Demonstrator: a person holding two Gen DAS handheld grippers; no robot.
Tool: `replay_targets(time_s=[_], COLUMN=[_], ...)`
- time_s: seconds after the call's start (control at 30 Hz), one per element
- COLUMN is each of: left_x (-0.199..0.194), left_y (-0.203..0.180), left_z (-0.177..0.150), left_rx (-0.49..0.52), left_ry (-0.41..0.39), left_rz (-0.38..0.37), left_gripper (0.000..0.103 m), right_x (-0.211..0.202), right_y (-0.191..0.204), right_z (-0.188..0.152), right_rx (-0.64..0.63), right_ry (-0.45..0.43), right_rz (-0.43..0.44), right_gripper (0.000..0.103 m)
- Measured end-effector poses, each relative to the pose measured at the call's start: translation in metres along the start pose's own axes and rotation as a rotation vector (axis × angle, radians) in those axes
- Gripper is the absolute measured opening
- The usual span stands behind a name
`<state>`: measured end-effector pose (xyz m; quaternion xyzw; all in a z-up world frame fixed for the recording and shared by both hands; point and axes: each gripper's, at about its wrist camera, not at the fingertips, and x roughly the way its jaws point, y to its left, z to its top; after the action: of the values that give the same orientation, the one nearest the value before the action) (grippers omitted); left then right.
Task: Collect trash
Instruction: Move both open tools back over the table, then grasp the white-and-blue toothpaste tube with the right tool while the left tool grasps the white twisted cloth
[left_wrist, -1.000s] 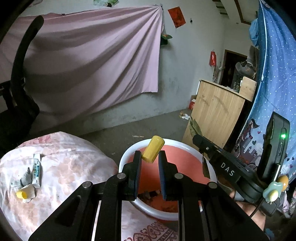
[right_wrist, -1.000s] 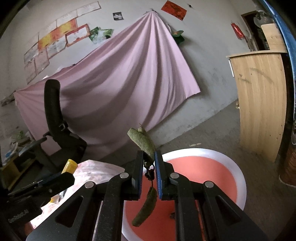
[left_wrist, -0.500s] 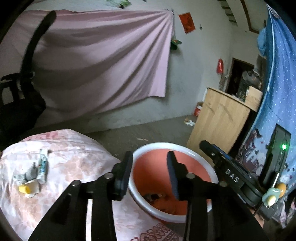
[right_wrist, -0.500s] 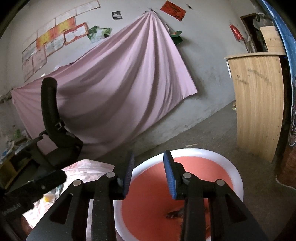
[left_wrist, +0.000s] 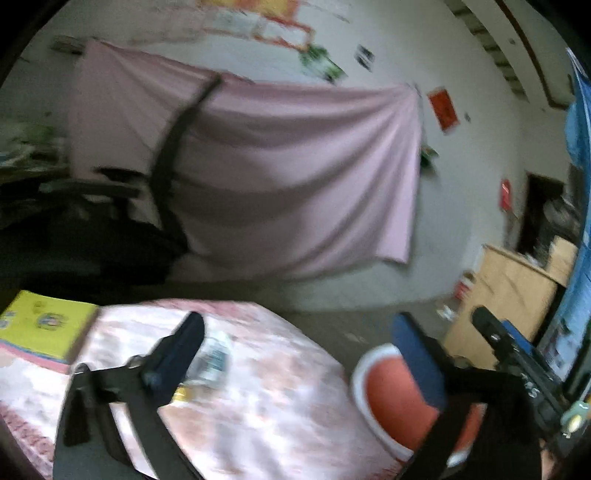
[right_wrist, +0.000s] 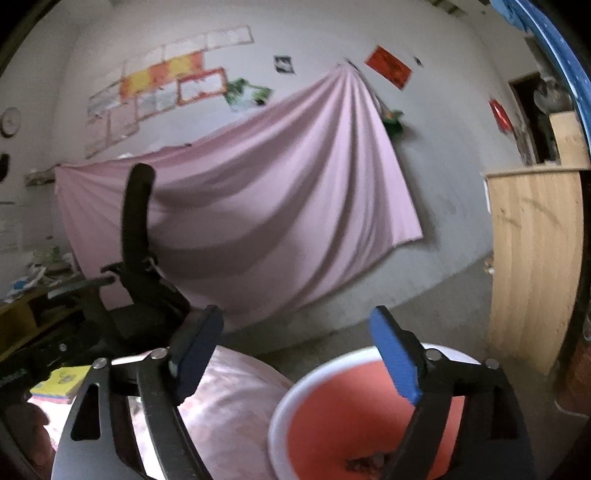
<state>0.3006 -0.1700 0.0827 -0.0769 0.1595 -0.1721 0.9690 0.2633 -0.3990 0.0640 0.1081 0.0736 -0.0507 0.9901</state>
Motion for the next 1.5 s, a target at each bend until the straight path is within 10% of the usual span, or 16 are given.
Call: replay_targets(time_s=[0.1,0.7,0.97,1.5], left_x=[-0.017,-0.037,0.011,0.087], left_y=[0.026,0.139,0.158,0.145], left_z=[0.000,-0.013,-0.024,-0.047], left_rx=[-0.011,-0.059,-0.061,-0.004], left_ry=[-0.053,-0.094,0.098,0.500], left_rz=[0.069,0.254,0.226,0.001], left_gripper=[0.101,0.101,0.100,0.036], right_x=[-0.002,0.024,0.077,0.147], right_y=[0.017,0.117,0.131,0.161], right_z=[-0.001,-0.022,-0.036,-0.073], right_rx=[-0.017,-0.177,-0.191,-0.299], right_ry=[-0.040,-0.116,0.093,0.493], right_rz=[0.018,0.190,0.204,0.235], right_gripper=[0.103,0.103,0.103,0.051])
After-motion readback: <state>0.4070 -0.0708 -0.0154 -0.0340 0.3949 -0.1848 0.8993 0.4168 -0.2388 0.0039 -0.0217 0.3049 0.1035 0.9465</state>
